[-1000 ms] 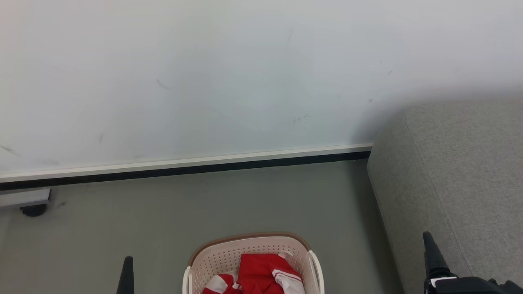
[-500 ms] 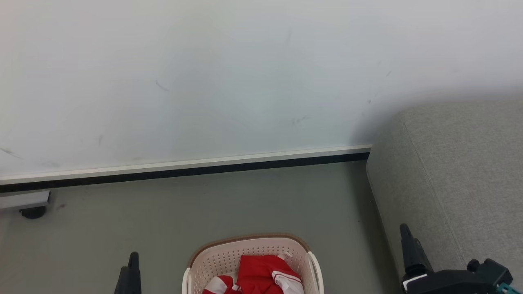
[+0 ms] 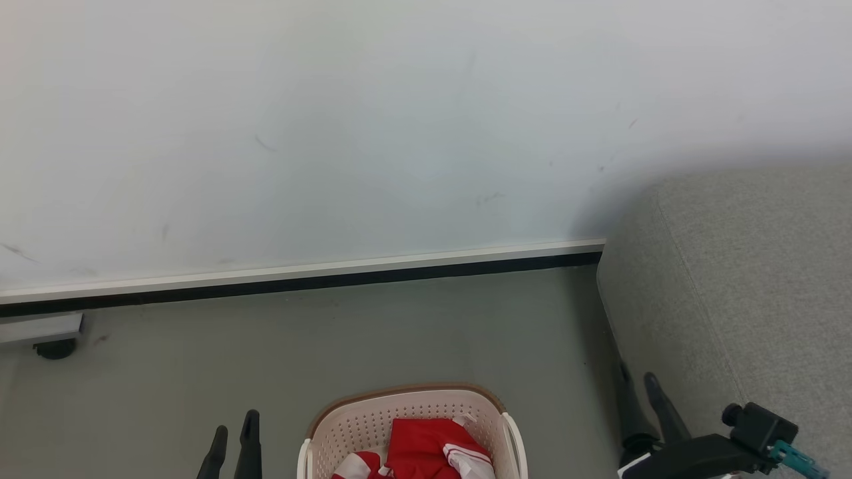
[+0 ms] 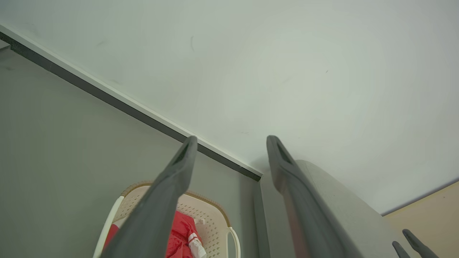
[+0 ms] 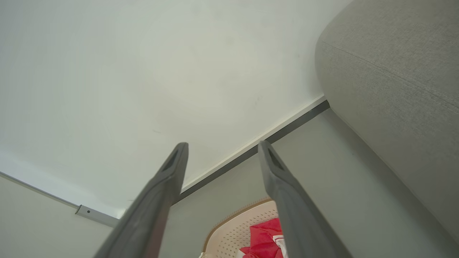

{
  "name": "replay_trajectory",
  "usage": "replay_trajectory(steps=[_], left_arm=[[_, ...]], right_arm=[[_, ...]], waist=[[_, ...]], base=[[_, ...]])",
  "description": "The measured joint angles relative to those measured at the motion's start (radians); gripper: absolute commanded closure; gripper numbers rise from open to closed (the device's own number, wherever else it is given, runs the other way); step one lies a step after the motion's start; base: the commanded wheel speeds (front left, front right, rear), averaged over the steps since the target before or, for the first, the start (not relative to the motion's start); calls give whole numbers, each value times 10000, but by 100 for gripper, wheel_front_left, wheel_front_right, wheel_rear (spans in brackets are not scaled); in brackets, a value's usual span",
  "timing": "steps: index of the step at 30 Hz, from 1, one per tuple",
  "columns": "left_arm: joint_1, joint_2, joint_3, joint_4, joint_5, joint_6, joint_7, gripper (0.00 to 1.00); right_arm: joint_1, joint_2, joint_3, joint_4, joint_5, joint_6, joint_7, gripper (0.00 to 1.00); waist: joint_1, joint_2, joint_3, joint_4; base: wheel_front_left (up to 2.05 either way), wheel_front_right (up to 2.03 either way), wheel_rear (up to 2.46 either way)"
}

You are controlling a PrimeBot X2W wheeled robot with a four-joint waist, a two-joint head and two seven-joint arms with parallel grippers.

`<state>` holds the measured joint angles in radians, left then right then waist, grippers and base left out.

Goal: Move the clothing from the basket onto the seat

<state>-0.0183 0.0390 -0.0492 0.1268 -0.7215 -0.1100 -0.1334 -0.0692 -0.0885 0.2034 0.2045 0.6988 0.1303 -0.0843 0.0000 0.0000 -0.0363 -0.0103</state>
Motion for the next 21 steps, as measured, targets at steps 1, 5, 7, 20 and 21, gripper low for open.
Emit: replay_trajectory(steps=[1, 5, 7, 20, 21], left_arm=[[4, 6, -33, -19, 184, 67, -12, 0], [21, 10, -111, -165, 548, 259, -102, 0], [39, 10, -117, -186, 692, 334, -136, 0], [226, 29, -272, -424, 2266, 947, -433, 0], [238, 33, -282, -462, 2362, 955, -443, 0]], right_arm=[[0, -44, 169, -25, -94, 0, -46, 0], [-2, -207, 627, -105, -497, 0, -159, 0], [-2, -213, 663, -123, -579, 0, -205, 0], [102, -265, 1139, -173, -1822, 0, -589, 0], [132, -265, 1174, -182, -1925, 0, -625, 0]], waist=[[0, 0, -9, 3], [0, 0, -54, 10], [0, 0, -64, 8], [0, 0, -151, -29], [0, 0, -154, -29]], base=[[0, 0, 0], [0, 0, 0], [0, 0, 0], [0, 0, 0], [0, 0, 0]])
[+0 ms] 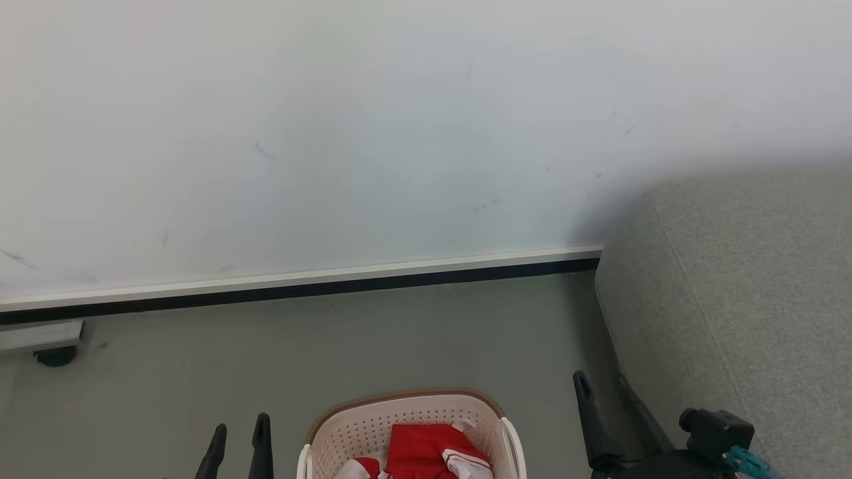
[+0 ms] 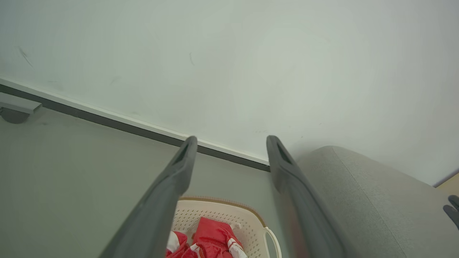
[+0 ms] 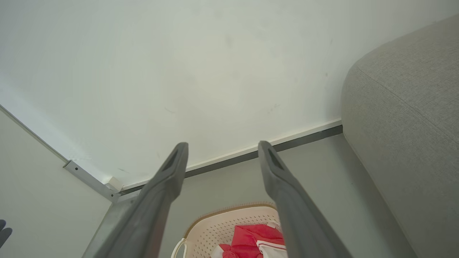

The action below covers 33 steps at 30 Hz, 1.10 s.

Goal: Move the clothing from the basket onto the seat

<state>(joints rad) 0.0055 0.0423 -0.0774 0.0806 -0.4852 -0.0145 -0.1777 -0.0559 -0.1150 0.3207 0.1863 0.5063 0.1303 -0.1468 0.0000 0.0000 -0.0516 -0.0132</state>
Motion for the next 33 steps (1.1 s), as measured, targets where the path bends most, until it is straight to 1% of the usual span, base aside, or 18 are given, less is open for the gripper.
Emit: replay_trajectory(steps=[13, 33], left_arm=[[156, 15, -201, -424, 1499, 205, -236, 0], [298, 33, -435, -767, 3204, 497, -604, 0]], right_arm=[[76, 4, 422, -134, -1070, 0, -336, 0], [253, 79, 646, -533, -2583, 0, -826, 0]], waist=[[0, 0, -43, -10], [0, 0, 15, -35]], base=[[0, 0, 0], [0, 0, 0]])
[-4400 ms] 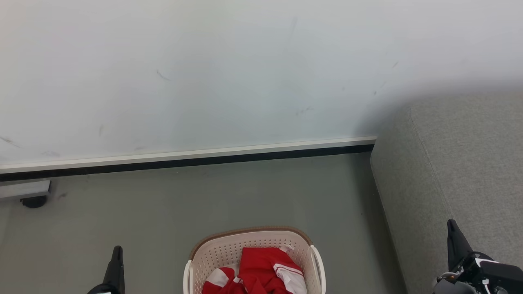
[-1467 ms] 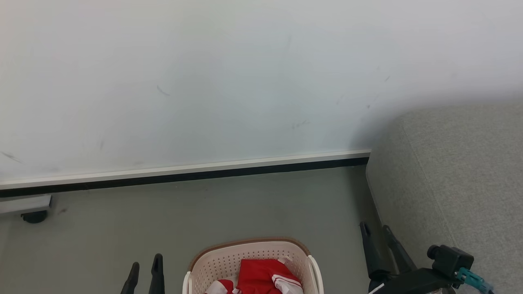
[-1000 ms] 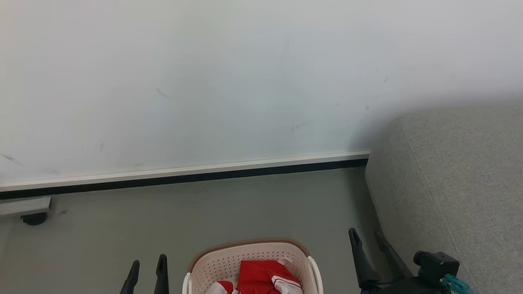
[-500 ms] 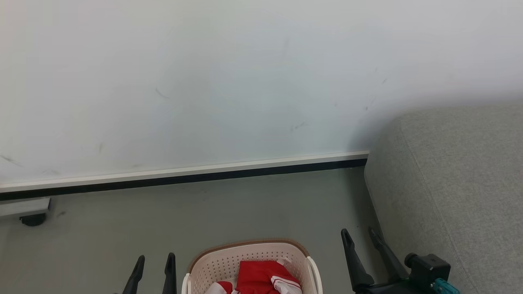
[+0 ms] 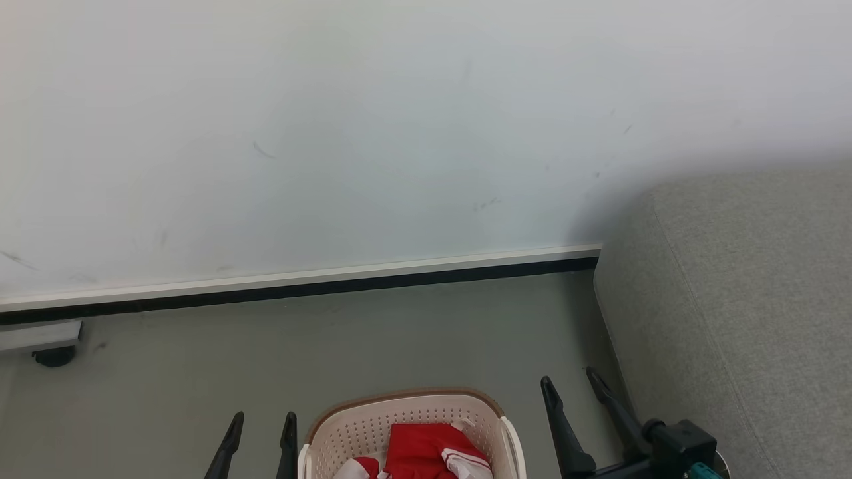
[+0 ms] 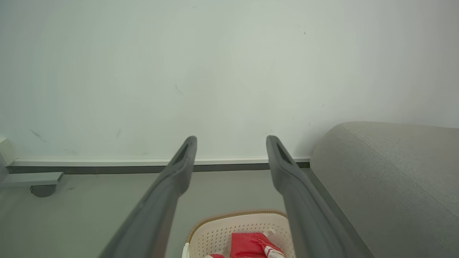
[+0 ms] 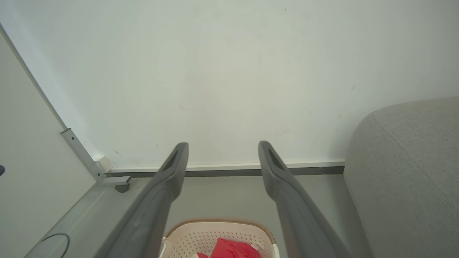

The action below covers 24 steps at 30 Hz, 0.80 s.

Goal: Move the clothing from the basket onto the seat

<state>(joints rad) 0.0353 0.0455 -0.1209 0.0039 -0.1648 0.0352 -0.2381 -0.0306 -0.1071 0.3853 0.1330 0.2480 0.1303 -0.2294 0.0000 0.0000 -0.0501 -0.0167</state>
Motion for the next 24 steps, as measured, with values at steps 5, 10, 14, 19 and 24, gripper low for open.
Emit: replay_trajectory(steps=[5, 10, 14, 19, 24], left_arm=[[27, 6, -58, -67, 408, 36, -67, 0], [46, 17, -90, -157, 792, 107, -142, 0], [62, 23, -105, -230, 1051, 121, -194, 0], [69, 29, -115, -276, 1174, 138, -236, 0], [70, 31, -117, -265, 1174, 123, -236, 0]], right_arm=[[13, -4, 184, -59, -359, 0, -94, 0], [19, -15, 339, -127, -711, 0, -192, 0], [28, -31, 487, -134, -982, 0, -278, 0], [28, -35, 531, -140, -1133, 0, -347, 0], [28, -35, 527, -140, -1141, 0, -347, 0]], waist=[[0, 0, -18, 36], [0, 0, -24, 47], [0, 0, -27, 46], [0, 0, -21, 38], [0, 0, -13, 42]], base=[[0, 0, 0], [0, 0, 0], [0, 0, 0], [0, 0, 0], [0, 0, 0]])
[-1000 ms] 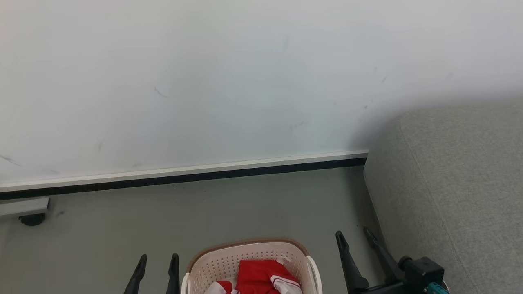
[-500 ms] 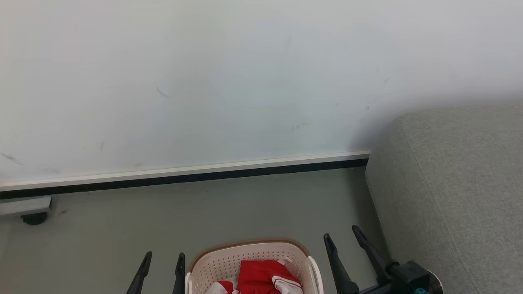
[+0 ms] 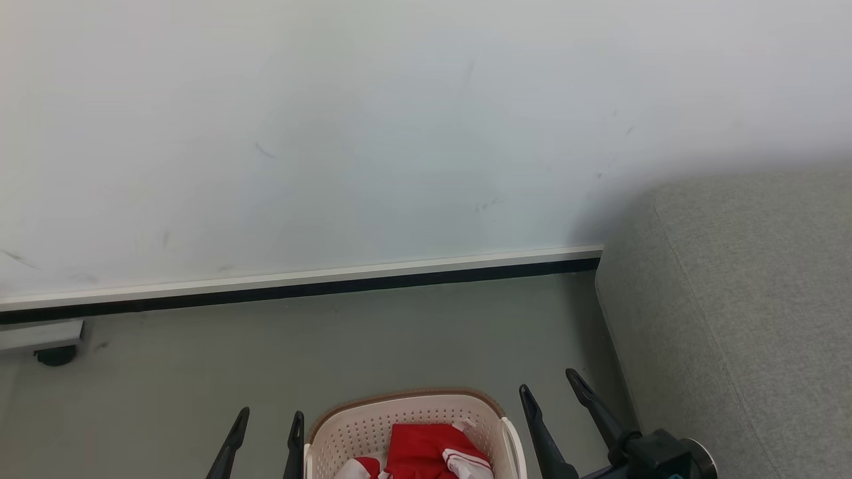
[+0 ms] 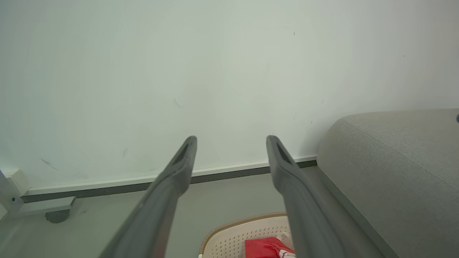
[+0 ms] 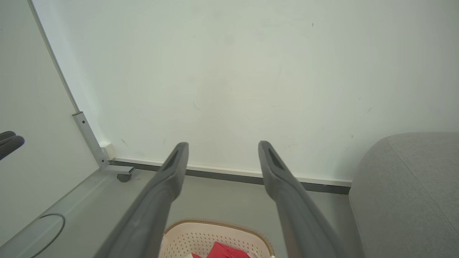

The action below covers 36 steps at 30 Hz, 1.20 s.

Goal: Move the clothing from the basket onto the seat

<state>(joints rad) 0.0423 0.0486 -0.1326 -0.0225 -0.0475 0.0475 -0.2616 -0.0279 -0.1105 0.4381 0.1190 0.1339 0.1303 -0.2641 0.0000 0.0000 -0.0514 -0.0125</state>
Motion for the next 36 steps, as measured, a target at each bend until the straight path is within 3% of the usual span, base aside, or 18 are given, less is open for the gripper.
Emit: replay_trajectory(steps=[18, 27, 36], left_arm=[[-17, 0, -119, 548, -113, -305, -2, 0], [-424, 2, -320, 1565, -203, -828, -2, 0], [-1824, 2, -545, 2522, -61, -1312, -4, 0]], right_arm=[[-31, 12, -27, -96, 4, 0, -2, 0], [-489, 44, -6, -387, -27, 0, -2, 0], [-1619, 117, 44, -826, -236, 0, -2, 0]], waist=[[0, 0, 304, -71], [0, 1, 908, -329], [1, 1, 2129, -643]], base=[[0, 0, 0], [0, 0, 0], [0, 0, 0]])
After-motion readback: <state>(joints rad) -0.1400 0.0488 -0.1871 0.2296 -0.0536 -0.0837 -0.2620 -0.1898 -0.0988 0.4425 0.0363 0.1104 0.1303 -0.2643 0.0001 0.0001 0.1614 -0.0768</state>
